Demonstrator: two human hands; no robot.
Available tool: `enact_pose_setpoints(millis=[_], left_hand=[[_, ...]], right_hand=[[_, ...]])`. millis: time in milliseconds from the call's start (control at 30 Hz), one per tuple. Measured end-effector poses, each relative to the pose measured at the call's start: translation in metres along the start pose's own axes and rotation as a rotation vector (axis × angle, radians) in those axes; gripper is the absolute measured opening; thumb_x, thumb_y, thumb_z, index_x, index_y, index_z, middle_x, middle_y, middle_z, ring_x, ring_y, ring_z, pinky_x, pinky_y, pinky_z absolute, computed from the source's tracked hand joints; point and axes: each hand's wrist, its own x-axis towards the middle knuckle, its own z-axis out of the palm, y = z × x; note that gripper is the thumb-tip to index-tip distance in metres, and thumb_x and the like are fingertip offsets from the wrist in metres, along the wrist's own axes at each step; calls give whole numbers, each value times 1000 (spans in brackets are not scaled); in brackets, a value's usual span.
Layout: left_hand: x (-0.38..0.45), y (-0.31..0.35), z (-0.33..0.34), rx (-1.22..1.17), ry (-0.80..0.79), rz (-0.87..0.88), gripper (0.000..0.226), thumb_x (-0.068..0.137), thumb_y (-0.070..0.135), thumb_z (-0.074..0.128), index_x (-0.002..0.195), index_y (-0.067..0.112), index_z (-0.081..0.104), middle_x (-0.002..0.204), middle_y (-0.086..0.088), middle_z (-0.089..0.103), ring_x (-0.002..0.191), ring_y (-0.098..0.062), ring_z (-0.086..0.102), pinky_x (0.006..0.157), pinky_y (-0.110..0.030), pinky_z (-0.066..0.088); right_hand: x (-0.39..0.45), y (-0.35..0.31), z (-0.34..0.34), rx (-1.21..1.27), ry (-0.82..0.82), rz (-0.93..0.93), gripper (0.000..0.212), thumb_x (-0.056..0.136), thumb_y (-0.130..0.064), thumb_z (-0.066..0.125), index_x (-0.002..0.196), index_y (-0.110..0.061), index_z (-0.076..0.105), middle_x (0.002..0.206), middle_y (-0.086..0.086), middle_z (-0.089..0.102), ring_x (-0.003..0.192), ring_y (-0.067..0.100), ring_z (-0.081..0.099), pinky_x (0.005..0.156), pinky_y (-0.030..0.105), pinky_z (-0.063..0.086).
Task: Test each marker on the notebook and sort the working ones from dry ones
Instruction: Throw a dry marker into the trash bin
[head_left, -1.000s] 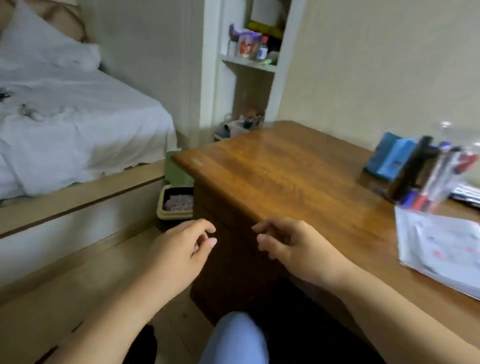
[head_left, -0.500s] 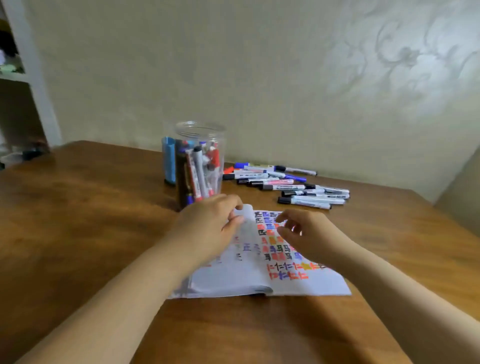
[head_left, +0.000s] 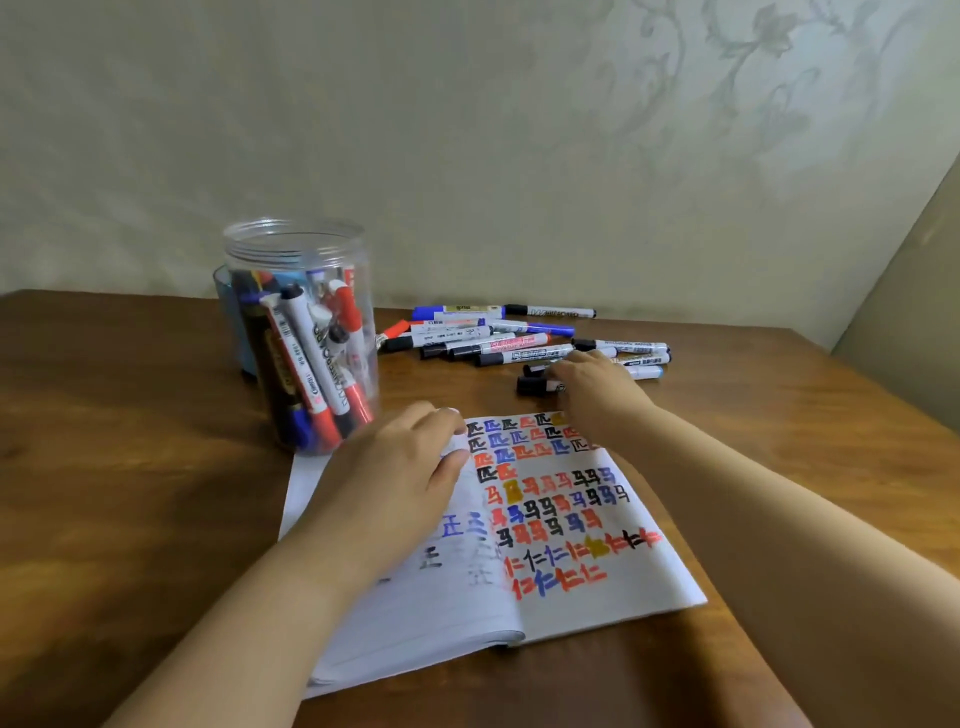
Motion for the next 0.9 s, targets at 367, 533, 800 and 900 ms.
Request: enact_pose_setpoints(millis=[367, 533, 800, 900], left_hand=[[-1, 7, -6, -29, 11, 44, 15, 84, 20, 64, 98, 15, 63, 86, 1, 62, 76, -21, 61, 57, -30, 46], [-5, 25, -8, -137, 8, 41, 33, 91, 32, 50, 122, 19, 51, 118, 6, 52, 106, -12, 49, 84, -25, 42], [-11, 37, 2, -137, -245, 98, 20, 95, 28, 44, 111, 19, 52, 109, 4, 53, 105, -12, 45, 85, -25, 38], [-13, 40, 3, -138, -278, 99, 19, 96, 29, 40, 110, 19, 48, 110, 2, 57, 101, -14, 51, 81, -26, 41]], right_hand=[[-29, -11, -19, 138, 193, -98, 23, 98, -21, 45, 118, -12, 52, 114, 10, 58, 99, 28, 53, 76, 35, 39], [-97, -30, -36, 289, 255, -327, 21, 91, -20, 59, 112, -18, 57, 107, -3, 59, 82, 15, 53, 64, 30, 42], [-140, -36, -18, 350, 219, -330, 22, 90, -24, 60, 110, -16, 64, 102, 0, 63, 93, 21, 57, 75, 35, 49], [-144, -39, -15, 255, 234, -370, 31, 93, -34, 46, 114, -17, 61, 100, 1, 66, 94, 22, 57, 75, 36, 49]])
